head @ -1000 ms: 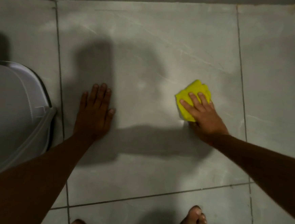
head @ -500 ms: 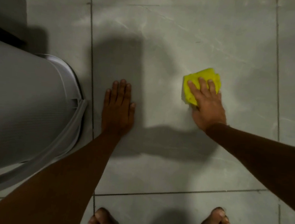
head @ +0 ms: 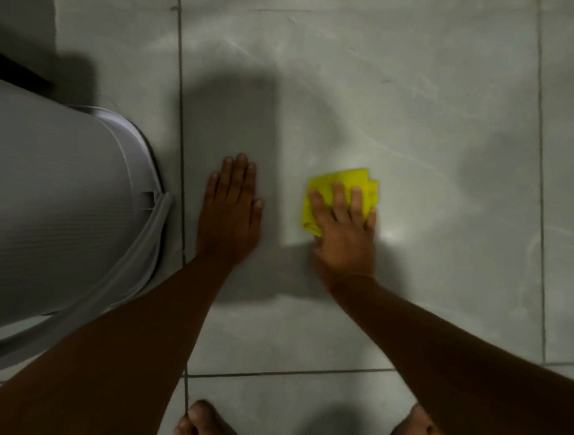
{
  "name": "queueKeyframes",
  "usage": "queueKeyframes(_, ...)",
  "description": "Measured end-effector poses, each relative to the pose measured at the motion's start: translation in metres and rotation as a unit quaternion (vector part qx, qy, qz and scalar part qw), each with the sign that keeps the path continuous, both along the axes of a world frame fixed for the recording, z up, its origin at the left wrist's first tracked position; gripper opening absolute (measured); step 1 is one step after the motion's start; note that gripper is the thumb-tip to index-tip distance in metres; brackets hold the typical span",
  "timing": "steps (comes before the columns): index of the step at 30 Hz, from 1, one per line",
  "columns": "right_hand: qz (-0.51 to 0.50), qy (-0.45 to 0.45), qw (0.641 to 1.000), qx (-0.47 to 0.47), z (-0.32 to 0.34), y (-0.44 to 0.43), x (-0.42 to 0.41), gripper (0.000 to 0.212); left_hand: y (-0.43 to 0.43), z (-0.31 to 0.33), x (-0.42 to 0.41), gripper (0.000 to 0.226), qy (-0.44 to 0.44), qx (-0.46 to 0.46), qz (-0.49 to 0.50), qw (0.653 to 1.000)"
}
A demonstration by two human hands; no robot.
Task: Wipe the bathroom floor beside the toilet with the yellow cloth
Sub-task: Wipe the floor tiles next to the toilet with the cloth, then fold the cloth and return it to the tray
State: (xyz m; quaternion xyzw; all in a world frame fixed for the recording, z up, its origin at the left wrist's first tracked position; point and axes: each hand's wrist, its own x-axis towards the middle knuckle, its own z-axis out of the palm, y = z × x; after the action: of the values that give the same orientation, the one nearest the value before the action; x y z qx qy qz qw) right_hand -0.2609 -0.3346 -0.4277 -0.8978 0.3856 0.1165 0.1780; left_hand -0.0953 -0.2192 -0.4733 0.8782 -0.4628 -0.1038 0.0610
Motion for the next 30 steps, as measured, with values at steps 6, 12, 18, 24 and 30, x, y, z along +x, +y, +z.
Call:
queueKeyframes(6,0.206,-0.038,0.978,-0.004,0.001,0.006,-0.018,0.061,0.0,0.004,0.001,0.062,0.007,0.006,-0.011,1.0)
queueKeyframes(12,0.115,-0.017,0.993,0.0,-0.003,0.011,0.002,0.073,0.001,0.005,0.002,0.063,0.016,0.025,-0.018,0.999)
queueKeyframes(18,0.3,0.019,0.954,-0.01,0.005,-0.012,-0.123,0.076,-0.005,0.021,0.0,0.065,0.051,0.09,-0.007,0.995)
queueKeyframes(24,-0.005,-0.011,0.986,0.165,0.034,-0.003,-0.106,0.068,-0.014,0.066,-0.018,0.074,0.222,0.185,0.057,0.956)
queueKeyframes(30,-0.291,-0.172,0.854,0.395,0.132,0.001,-0.075,0.034,0.013,0.146,-0.071,0.052,0.489,0.093,0.264,0.826)
